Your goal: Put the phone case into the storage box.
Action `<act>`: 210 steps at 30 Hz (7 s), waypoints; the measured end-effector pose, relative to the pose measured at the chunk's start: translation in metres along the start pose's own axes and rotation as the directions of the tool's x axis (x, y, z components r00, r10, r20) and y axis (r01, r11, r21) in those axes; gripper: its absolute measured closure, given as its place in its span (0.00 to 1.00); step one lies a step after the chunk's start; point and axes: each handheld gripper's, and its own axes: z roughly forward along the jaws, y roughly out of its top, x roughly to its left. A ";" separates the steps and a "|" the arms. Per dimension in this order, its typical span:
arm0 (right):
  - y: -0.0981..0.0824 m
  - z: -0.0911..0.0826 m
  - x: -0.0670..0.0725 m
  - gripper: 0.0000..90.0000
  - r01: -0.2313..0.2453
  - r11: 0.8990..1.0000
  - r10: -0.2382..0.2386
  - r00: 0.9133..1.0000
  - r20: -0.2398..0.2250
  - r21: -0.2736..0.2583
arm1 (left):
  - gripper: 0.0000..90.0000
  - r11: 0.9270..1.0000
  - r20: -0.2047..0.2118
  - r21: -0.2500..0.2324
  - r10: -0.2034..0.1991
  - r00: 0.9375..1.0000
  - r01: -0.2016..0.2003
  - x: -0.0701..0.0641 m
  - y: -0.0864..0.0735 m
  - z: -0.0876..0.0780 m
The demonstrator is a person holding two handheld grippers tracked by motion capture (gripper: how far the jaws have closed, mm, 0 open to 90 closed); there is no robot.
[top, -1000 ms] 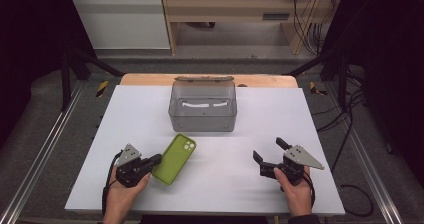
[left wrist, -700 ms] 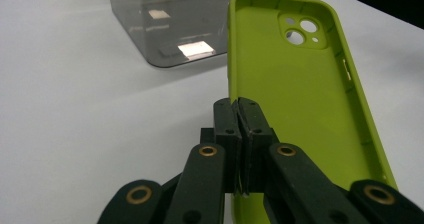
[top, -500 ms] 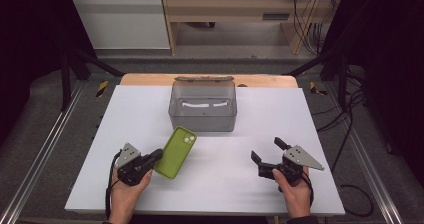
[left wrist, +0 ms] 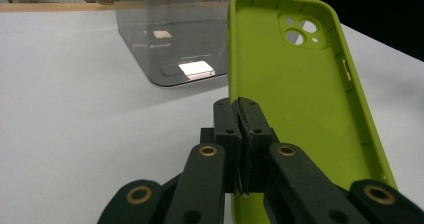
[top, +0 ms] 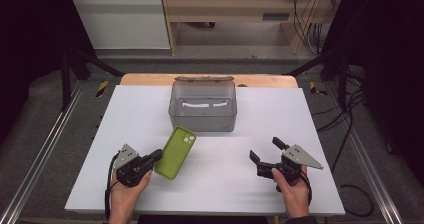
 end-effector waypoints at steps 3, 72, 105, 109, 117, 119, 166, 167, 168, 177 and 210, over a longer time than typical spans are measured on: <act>0.000 0.002 0.002 0.04 0.000 1.000 0.000 1.000 -0.012 0.002 | 0.98 1.000 0.005 -0.014 -0.002 1.000 0.002 -0.001 0.000 0.000; -0.002 0.060 0.088 0.07 -0.073 0.990 0.105 0.951 -0.291 0.121 | 0.98 0.994 0.047 -0.108 0.008 0.999 -0.003 -0.027 0.019 0.021; -0.009 0.066 0.102 0.09 -0.067 0.980 0.133 0.920 -0.369 0.185 | 0.98 0.994 0.081 -0.097 0.062 0.995 -0.054 -0.050 0.015 0.028; -0.009 0.067 0.101 0.09 -0.071 0.980 0.137 0.919 -0.369 0.186 | 0.98 0.994 0.079 -0.101 0.061 0.995 -0.053 -0.049 0.015 0.027; -0.008 0.066 0.101 0.10 -0.098 0.979 0.161 0.912 -0.377 0.180 | 0.98 0.993 0.077 -0.098 0.069 0.995 -0.061 -0.052 0.014 0.028; -0.007 0.066 0.100 0.11 -0.118 0.976 0.181 0.908 -0.378 0.183 | 0.98 0.993 0.076 -0.096 0.072 0.994 -0.065 -0.053 0.014 0.029; -0.006 0.065 0.094 0.63 -0.269 0.948 0.315 0.863 -0.395 0.167 | 0.98 0.992 0.059 -0.097 0.083 0.995 -0.077 -0.055 0.011 0.031; -0.006 0.065 0.094 0.63 -0.270 0.948 0.315 0.864 -0.394 0.167 | 0.98 0.992 0.059 -0.096 0.083 0.995 -0.077 -0.055 0.011 0.031; -0.006 0.065 0.094 0.63 -0.274 0.947 0.320 0.863 -0.392 0.170 | 0.98 0.992 0.059 -0.096 0.083 0.995 -0.077 -0.055 0.011 0.031; -0.006 0.065 0.092 0.67 -0.286 0.944 0.328 0.860 -0.390 0.165 | 0.98 0.992 0.062 -0.099 0.082 0.995 -0.076 -0.055 0.011 0.031; -0.008 0.063 0.085 0.85 -0.348 0.918 0.396 0.816 -0.420 0.190 | 0.98 0.993 0.067 -0.071 0.096 0.993 -0.091 -0.059 0.004 0.039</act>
